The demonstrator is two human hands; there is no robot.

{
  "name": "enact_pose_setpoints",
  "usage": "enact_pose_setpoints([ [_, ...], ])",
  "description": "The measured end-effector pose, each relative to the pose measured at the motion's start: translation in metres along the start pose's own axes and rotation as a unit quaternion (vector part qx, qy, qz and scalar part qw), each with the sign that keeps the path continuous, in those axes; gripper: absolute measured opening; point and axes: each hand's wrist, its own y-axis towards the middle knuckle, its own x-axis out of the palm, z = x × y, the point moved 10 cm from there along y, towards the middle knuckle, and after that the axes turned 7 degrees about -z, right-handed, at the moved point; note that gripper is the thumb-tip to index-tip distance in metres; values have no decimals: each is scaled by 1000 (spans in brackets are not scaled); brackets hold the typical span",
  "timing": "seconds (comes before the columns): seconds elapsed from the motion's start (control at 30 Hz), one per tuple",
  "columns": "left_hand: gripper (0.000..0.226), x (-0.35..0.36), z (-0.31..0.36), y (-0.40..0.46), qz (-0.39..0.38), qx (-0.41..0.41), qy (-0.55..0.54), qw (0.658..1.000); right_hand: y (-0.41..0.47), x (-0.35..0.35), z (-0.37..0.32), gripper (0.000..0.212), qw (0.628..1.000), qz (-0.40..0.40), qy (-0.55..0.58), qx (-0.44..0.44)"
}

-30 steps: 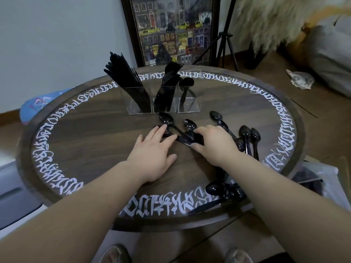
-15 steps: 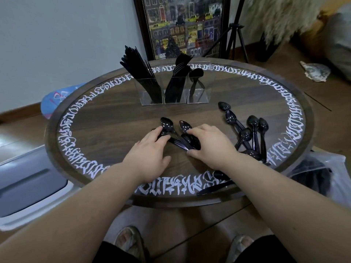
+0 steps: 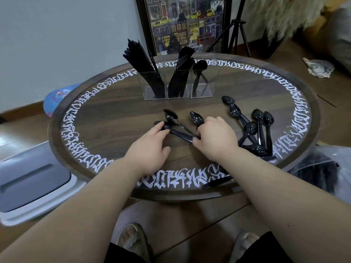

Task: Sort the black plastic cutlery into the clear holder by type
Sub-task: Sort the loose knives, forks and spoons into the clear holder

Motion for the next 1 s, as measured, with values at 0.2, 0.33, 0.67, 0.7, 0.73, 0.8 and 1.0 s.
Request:
enact_pose_setpoints([
  [0.2,36,-29,6,0,115,0,-89,989,-1,-14,6,30,997,26,68,8],
  [0.33,25,-29,5,1,119,-11,-321,940,-7,-18,-12,24,984,-3,176,-43],
  [0.67,16,-17,-25,-5,129,-91,-525,837,-8,-10,-23,33,988,-1,119,-96],
  [0.7,17,-20,-31,-8,137,-99,-504,847,-6,-8,-18,33,993,1,89,-82],
  [0.73,18,-22,-36,-11,143,-106,-489,854,-5,-4,-15,34,995,-3,67,-70],
  [0.8,20,-24,-47,-13,148,-113,-471,862,-2,2,-15,38,997,-16,44,-59],
  [1.0,22,-24,-57,-15,132,-100,-419,893,5,9,-17,26,998,-41,17,-33],
])
